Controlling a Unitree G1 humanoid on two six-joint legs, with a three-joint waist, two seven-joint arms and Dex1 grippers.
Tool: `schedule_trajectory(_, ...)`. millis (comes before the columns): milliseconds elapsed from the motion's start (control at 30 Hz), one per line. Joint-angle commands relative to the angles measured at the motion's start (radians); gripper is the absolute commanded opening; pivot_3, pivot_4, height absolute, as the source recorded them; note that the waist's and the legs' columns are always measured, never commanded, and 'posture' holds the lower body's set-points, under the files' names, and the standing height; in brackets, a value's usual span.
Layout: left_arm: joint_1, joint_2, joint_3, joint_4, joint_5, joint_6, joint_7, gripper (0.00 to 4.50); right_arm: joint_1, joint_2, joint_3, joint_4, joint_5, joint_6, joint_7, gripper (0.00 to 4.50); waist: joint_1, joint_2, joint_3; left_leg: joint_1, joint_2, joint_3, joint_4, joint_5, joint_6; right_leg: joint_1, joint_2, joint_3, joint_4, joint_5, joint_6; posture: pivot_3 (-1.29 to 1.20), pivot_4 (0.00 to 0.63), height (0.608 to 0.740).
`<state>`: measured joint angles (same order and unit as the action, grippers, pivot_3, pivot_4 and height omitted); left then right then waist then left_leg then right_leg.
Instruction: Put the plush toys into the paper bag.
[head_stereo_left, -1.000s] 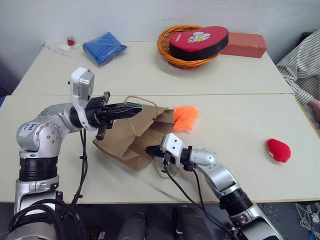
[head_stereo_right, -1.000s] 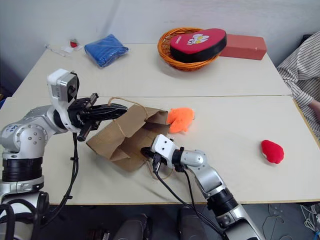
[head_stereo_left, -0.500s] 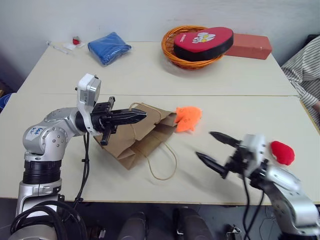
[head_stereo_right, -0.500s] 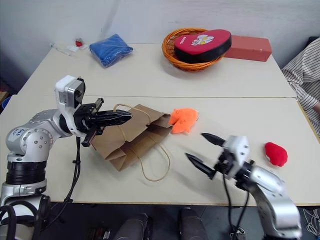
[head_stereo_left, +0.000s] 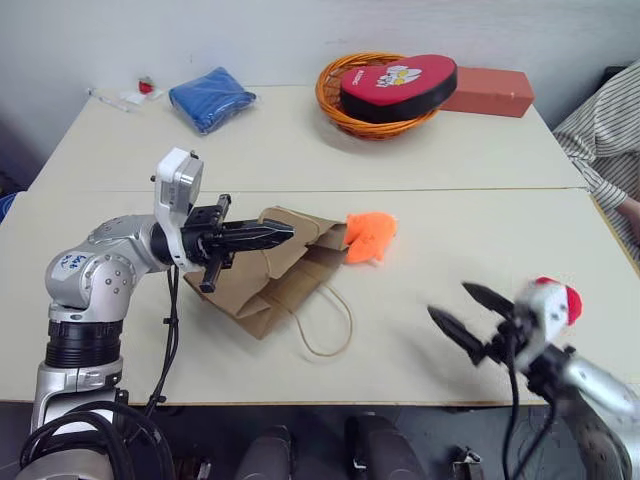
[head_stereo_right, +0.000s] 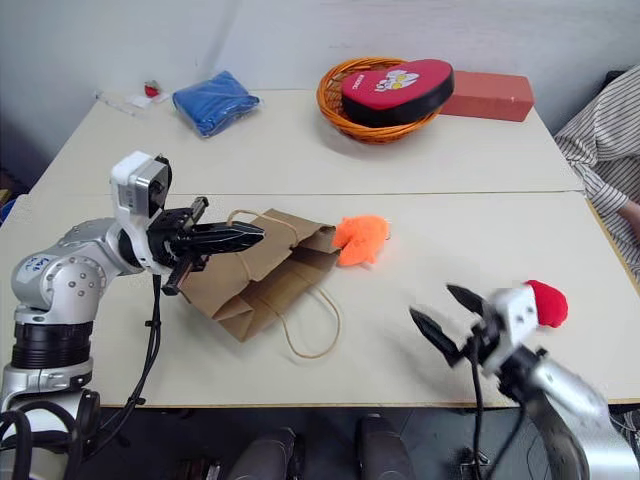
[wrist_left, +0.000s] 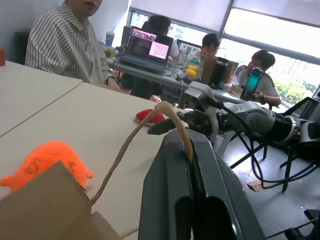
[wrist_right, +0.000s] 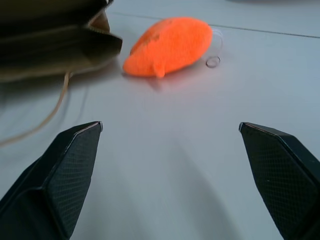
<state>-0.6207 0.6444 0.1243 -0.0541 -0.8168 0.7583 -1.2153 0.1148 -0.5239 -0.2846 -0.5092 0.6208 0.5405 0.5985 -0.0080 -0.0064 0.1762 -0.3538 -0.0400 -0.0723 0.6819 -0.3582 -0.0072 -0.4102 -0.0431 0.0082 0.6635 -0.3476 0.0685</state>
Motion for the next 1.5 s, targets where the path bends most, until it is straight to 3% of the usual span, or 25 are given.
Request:
schedule_trajectory(33, -0.015, 0.006, 0.005, 0.001, 0.001, -0.014, -0.004, 0.0, -0.169, -0.003, 0.074, 0.035, 0.023, 0.193, -0.121, 4.49, 0.005, 0.0, 0.0, -0.001, 0.0, 0.0, 0.0, 0.0, 0.0, -0.001, 0.0, 0.0, -0.001, 0.0, 0.0, 0.0, 0.15, 0.74)
schedule_trajectory(100, -0.014, 0.006, 0.001, -0.001, 0.001, -0.016, -0.003, 0.0, -0.333, 0.042, 0.117, 0.144, -0.016, 0.262, -0.214, 4.49, 0.005, 0.0, 0.0, -0.002, 0.0, 0.0, 0.0, 0.0, 0.0, -0.001, 0.0, 0.0, -0.001, 0.0, 0.0, 0.0, 0.15, 0.74)
schedule_trajectory(233, -0.004, 0.001, -0.001, -0.012, -0.001, -0.02, 0.004, 0.0, -0.512, 0.145, 0.133, 0.316, -0.021, 0.3, -0.275, 4.49, 0.007, 0.0, 0.0, -0.002, -0.001, 0.0, -0.001, 0.0, 0.0, -0.003, -0.001, -0.001, -0.001, 0.0, 0.0, 0.0, 0.15, 0.74)
schedule_trajectory(433, 0.012, -0.014, -0.006, -0.016, 0.006, -0.04, 0.019, 0.0, -0.633, 0.242, 0.207, 0.515, -0.125, 0.23, -0.298, 4.49, -0.001, 0.0, 0.0, -0.005, -0.001, 0.0, 0.0, 0.0, 0.0, -0.004, -0.001, -0.001, -0.001, 0.0, 0.0, 0.0, 0.15, 0.74)
schedule_trajectory(533, 0.014, -0.011, -0.011, -0.015, 0.01, -0.047, 0.017, 0.0, -0.65, 0.259, 0.218, 0.549, -0.157, 0.196, -0.29, 3.89, -0.008, 0.0, 0.0, -0.005, -0.001, 0.0, 0.001, 0.0, 0.0, -0.004, -0.001, -0.001, -0.001, 0.0, 0.0, 0.0, 0.15, 0.74)
schedule_trajectory(700, 0.013, -0.008, -0.007, -0.009, 0.01, -0.056, 0.02, 0.0, -0.627, 0.261, 0.2, 0.507, -0.144, 0.174, -0.264, 2.2, -0.017, 0.0, 0.0, -0.005, -0.001, 0.0, 0.001, 0.0, 0.0, -0.004, -0.001, -0.001, -0.001, 0.0, 0.0, 0.0, 0.15, 0.74)
schedule_trajectory(867, 0.01, -0.011, -0.009, -0.011, 0.003, -0.055, 0.017, 0.0, -0.535, 0.173, 0.121, 0.353, -0.121, 0.038, -0.153, 0.58, -0.018, 0.0, 0.0, -0.005, -0.001, -0.001, 0.0, 0.0, 0.0, -0.004, -0.001, -0.001, 0.0, 0.0, 0.0, 0.0, 0.15, 0.74)
schedule_trajectory(967, 0.001, -0.018, -0.011, -0.011, -0.003, -0.052, 0.017, 0.0, -0.48, 0.09, 0.07, 0.251, -0.009, 0.132, -0.067, 0.01, -0.017, 0.0, 0.0, -0.006, -0.001, -0.001, 0.0, 0.0, 0.001, -0.004, -0.001, -0.001, 0.0, 0.0, 0.001, 0.0, 0.15, 0.74)
schedule_trajectory(1100, -0.021, -0.037, 0.001, 0.001, -0.023, -0.05, 0.023, 0.0, -0.395, -0.064, 0.061, 0.091, 0.202, 0.38, 0.039, 0.0, -0.017, 0.0, 0.0, -0.006, 0.0, -0.001, 0.0, 0.0, 0.001, -0.004, 0.0, -0.002, -0.002, 0.0, 0.001, 0.0, 0.15, 0.74)
schedule_trajectory(1167, -0.031, -0.043, 0.004, 0.004, -0.03, -0.042, 0.024, 0.0, -0.385, -0.081, 0.077, 0.021, 0.315, 0.482, 0.023, 0.0, -0.021, 0.0, 0.0, -0.006, 0.0, -0.001, 0.0, 0.0, 0.001, -0.004, 0.0, -0.001, -0.002, 0.0, 0.001, 0.0, 0.15, 0.74)
schedule_trajectory(1333, -0.033, -0.057, -0.008, -0.006, -0.033, -0.03, 0.024, 0.0, -0.438, -0.011, 0.181, -0.021, 0.353, 0.568, -0.084, 0.0, -0.019, 0.0, 0.0, -0.005, 0.0, -0.001, 0.001, 0.0, 0.001, -0.003, 0.0, -0.001, -0.001, 0.0, 0.001, 0.0, 0.15, 0.74)
schedule_trajectory(1500, -0.047, -0.083, -0.022, -0.025, -0.051, -0.007, 0.024, 0.0, -0.533, 0.1, 0.288, 0.051, 0.292, 0.581, -0.179, 0.0, -0.015, 0.0, 0.0, -0.005, 0.0, -0.001, 0.001, 0.0, 0.001, -0.004, -0.001, -0.001, -0.002, 0.0, 0.001, 0.0, 0.15, 0.74)
